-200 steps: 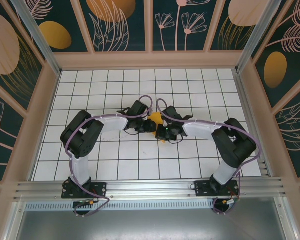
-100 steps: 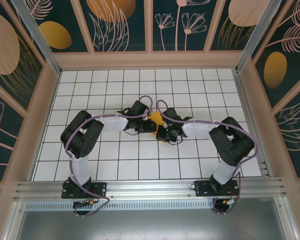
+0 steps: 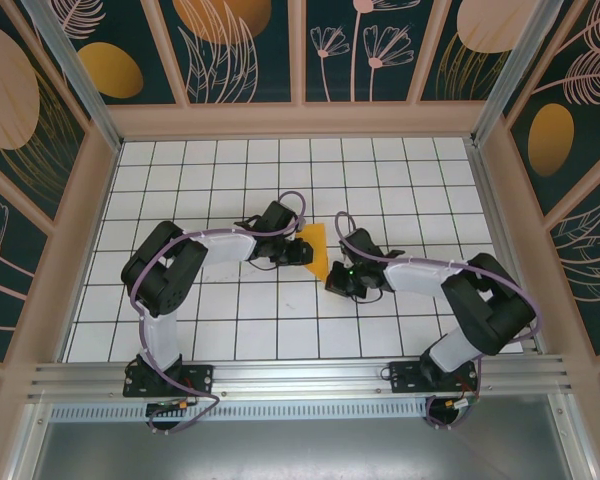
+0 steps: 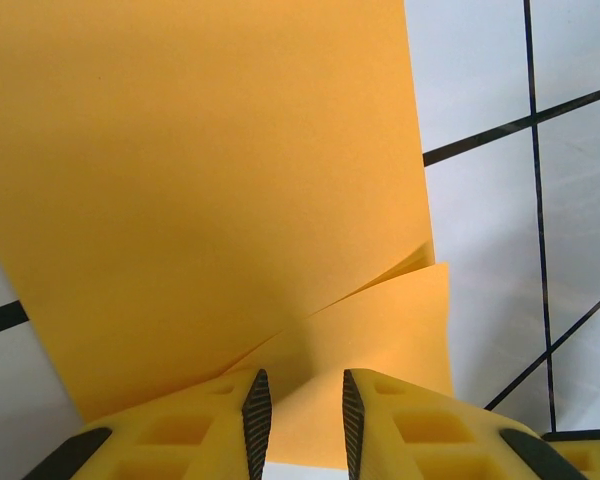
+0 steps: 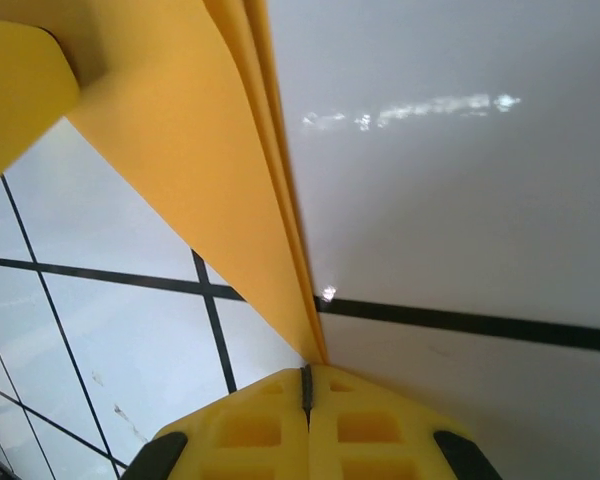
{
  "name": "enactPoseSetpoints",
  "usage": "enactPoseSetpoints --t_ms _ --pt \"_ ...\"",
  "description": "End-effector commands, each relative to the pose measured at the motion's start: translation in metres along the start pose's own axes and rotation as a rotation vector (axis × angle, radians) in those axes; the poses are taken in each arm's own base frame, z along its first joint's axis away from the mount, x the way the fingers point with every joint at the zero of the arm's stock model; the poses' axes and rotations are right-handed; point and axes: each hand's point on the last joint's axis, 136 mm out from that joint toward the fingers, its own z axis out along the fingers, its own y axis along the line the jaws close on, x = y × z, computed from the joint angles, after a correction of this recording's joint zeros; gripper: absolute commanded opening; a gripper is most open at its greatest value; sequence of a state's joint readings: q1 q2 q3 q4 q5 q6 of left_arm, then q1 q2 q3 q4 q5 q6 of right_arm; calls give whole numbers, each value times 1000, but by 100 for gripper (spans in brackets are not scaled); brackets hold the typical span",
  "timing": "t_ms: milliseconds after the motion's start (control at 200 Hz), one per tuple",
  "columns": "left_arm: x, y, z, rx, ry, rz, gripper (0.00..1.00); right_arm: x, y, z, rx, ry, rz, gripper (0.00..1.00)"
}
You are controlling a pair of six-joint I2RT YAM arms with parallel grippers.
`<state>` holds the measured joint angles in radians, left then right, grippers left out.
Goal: Fold a paper plane with a square sheet of paper (fold left side to right side)
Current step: Third fold the triangle at the center of the table.
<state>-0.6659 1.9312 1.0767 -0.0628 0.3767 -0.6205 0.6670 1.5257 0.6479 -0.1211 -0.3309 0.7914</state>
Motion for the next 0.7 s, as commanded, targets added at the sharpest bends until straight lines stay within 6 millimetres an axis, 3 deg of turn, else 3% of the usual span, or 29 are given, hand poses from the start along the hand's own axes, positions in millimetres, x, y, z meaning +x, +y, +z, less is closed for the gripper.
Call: enactPoseSetpoints --t_ms 0,115,200,495,696 --pt "20 34 12 -111 55 -17 30 -4 14 -16 -20 -10 -20 6" --pt "19 33 11 -112 53 -17 30 -19 40 -25 -64 -38 -58 6" --pt "18 33 11 -111 50 -18 30 -25 46 -20 -66 -43 -64 6" --pt "18 32 10 -113 51 -15 30 -34 28 10 12 -31 -27 5" --pt "18 33 10 -115 52 -13 30 -15 -5 16 106 15 4 5"
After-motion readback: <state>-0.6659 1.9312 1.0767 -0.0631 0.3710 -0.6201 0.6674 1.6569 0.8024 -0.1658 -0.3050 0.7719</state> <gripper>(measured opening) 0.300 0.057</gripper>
